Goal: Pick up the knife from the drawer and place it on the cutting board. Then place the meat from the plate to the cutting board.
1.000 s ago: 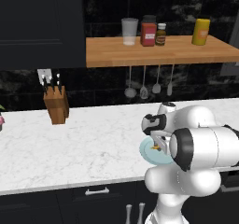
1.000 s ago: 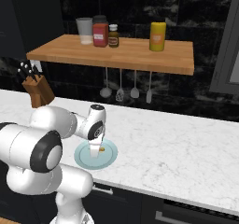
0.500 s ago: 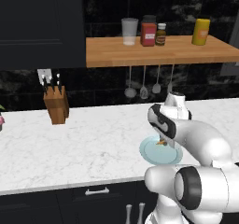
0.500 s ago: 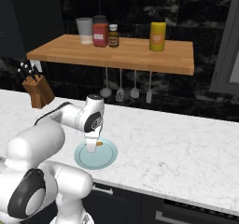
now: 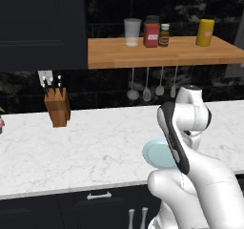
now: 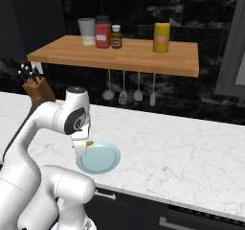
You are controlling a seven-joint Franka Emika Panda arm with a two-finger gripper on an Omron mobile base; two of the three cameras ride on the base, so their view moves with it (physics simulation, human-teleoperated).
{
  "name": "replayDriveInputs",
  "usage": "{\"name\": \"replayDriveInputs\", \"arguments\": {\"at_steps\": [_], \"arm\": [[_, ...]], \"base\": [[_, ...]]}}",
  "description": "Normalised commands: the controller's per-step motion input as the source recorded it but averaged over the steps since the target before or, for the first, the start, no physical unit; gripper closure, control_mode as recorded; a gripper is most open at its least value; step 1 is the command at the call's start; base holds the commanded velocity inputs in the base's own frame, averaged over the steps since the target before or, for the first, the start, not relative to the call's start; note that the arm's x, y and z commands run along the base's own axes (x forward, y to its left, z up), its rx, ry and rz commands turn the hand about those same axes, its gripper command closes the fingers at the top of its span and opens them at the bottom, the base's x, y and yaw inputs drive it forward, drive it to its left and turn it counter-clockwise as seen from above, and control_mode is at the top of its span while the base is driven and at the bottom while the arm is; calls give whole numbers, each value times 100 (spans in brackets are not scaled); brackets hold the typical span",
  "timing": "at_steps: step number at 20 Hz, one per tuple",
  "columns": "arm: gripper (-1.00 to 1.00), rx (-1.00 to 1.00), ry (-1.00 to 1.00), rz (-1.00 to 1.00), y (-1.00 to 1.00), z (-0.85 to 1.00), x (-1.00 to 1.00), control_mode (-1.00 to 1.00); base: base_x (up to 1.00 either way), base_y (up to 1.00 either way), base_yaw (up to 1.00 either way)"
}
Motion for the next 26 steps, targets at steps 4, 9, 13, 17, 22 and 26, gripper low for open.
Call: {"name": "replayDriveInputs", "arguments": {"at_steps": [4,9,13,17,22,26], "arm": [[100,-10,0,29,1,61,-31,-100],[100,-9,0,23,0,46,-29,-100],[100,-3,-8,11,0,17,-26,-100],[100,0,0,0,0,0,0,-100],[100,0,0,0,0,0,0,-100],[100,0,0,0,0,0,-4,-100]], "base": [[0,0,0],[0,0,0],[0,0,0],[0,0,0],[0,0,0],[0,0,0]]}}
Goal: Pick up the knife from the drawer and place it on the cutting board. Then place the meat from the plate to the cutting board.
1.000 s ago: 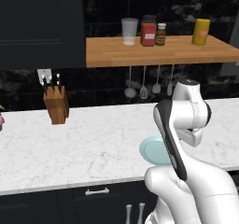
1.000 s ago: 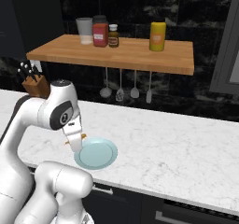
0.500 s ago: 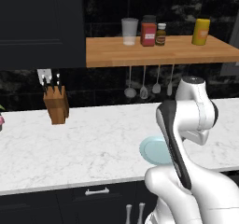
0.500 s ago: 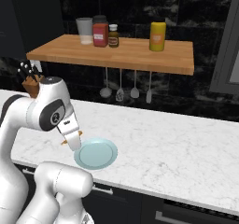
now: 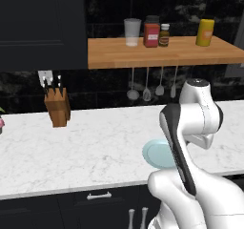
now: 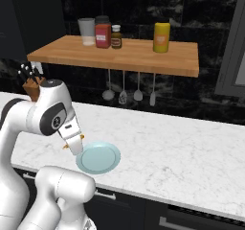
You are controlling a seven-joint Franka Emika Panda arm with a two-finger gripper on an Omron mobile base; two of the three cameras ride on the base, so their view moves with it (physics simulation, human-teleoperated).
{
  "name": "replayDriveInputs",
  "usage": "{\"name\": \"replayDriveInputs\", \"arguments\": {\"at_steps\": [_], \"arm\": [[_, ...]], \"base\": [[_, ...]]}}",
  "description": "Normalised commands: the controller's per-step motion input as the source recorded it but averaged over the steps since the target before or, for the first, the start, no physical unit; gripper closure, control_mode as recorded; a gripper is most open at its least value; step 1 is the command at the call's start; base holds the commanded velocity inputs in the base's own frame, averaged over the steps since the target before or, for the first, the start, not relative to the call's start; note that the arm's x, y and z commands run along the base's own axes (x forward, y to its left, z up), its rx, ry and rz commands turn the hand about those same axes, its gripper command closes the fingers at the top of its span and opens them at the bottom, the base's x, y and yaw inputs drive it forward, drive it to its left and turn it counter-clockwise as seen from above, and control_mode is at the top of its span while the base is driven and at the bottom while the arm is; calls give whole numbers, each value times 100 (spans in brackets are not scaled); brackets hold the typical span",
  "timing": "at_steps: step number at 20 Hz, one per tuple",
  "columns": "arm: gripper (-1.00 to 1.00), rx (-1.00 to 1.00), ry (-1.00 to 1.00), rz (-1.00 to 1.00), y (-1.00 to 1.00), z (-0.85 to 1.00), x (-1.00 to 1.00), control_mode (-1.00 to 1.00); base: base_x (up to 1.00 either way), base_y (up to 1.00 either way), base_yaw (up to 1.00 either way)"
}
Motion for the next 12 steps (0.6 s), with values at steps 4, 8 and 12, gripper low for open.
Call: {"name": "replayDriveInputs", "arguments": {"at_steps": [4,8,12], "arm": [[100,1,0,0,-10,0,-26,100],[100,0,0,0,0,0,0,100],[100,0,0,0,0,0,0,100]], "base": [[-15,-11,0],[-69,-73,-2],[-65,-96,-3]]}}
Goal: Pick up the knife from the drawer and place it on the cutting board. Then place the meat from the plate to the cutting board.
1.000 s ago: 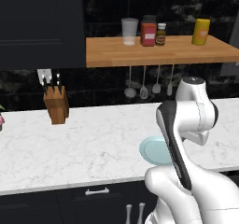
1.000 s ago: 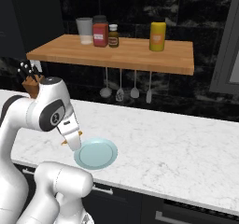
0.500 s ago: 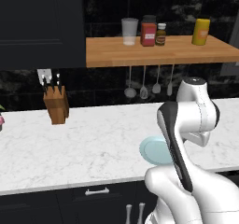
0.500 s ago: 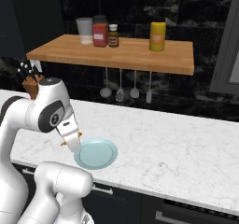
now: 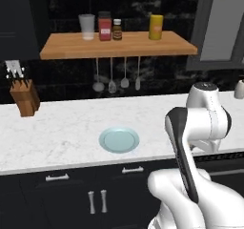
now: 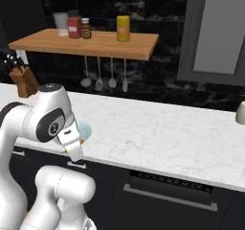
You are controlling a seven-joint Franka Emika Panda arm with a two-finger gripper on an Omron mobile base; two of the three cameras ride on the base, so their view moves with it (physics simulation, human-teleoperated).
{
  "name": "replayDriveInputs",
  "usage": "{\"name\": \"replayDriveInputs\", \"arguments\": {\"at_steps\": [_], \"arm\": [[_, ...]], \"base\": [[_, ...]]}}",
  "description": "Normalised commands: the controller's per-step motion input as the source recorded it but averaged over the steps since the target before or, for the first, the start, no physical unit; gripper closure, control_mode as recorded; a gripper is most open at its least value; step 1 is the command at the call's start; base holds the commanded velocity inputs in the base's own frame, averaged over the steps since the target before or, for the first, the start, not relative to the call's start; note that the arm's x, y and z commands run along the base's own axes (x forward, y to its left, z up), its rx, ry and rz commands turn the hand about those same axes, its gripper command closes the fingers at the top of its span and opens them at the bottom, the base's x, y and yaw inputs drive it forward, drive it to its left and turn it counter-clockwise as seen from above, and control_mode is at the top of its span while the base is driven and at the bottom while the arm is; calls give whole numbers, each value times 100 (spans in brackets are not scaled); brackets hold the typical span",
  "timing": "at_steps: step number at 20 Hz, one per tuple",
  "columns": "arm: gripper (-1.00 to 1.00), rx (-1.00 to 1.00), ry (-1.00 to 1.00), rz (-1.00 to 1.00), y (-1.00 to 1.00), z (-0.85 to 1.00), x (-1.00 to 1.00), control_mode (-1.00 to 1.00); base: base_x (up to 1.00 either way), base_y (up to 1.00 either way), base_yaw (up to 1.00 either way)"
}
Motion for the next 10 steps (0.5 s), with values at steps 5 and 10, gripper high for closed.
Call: {"name": "replayDriveInputs", "arguments": {"at_steps": [5,10], "arm": [[100,0,0,0,0,0,0,100],[100,0,0,0,0,0,0,100]], "base": [[-32,-100,0],[-4,-100,0]]}}
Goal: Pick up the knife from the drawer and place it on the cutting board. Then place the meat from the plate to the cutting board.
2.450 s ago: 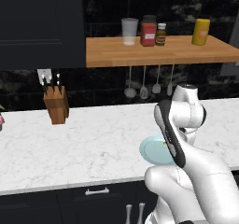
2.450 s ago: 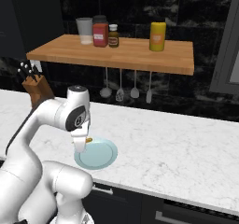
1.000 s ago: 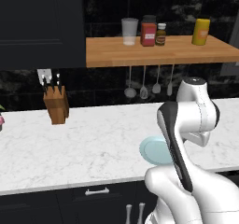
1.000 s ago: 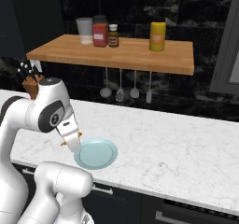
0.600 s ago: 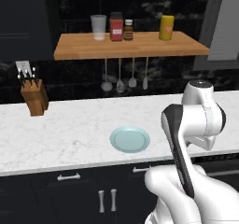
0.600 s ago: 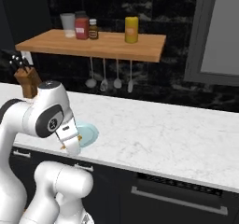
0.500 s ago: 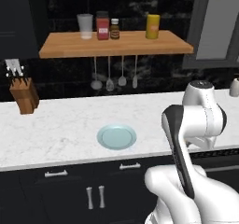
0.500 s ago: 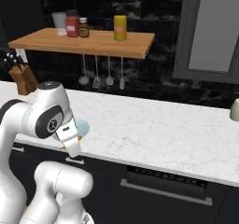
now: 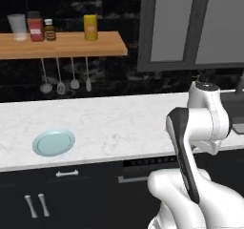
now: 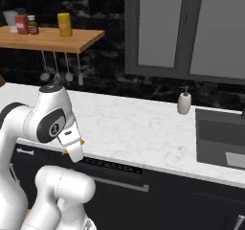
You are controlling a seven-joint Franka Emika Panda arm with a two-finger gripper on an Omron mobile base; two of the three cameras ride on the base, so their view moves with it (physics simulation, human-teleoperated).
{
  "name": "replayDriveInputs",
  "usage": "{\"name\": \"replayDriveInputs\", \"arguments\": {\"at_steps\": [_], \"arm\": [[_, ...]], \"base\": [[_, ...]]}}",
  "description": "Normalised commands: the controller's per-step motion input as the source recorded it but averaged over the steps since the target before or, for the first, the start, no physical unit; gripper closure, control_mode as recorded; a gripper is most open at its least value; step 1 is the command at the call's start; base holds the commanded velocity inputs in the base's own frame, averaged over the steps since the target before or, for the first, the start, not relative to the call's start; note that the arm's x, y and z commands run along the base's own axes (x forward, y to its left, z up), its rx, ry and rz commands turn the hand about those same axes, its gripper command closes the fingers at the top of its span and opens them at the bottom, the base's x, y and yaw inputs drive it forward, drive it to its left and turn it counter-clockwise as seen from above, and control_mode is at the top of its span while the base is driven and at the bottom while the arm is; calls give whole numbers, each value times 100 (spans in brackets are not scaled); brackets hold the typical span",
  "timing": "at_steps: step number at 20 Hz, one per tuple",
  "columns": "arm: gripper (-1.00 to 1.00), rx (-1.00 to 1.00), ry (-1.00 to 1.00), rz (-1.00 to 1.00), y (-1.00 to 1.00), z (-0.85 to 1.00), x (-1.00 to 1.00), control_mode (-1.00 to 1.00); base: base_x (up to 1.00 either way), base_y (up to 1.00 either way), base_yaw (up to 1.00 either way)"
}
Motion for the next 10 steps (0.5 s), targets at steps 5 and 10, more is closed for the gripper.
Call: {"name": "replayDriveInputs", "arguments": {"at_steps": [5,10], "arm": [[100,0,0,0,0,0,0,100],[100,0,0,0,0,0,0,100]], "base": [[-1,-100,0],[-8,-100,0]]}}
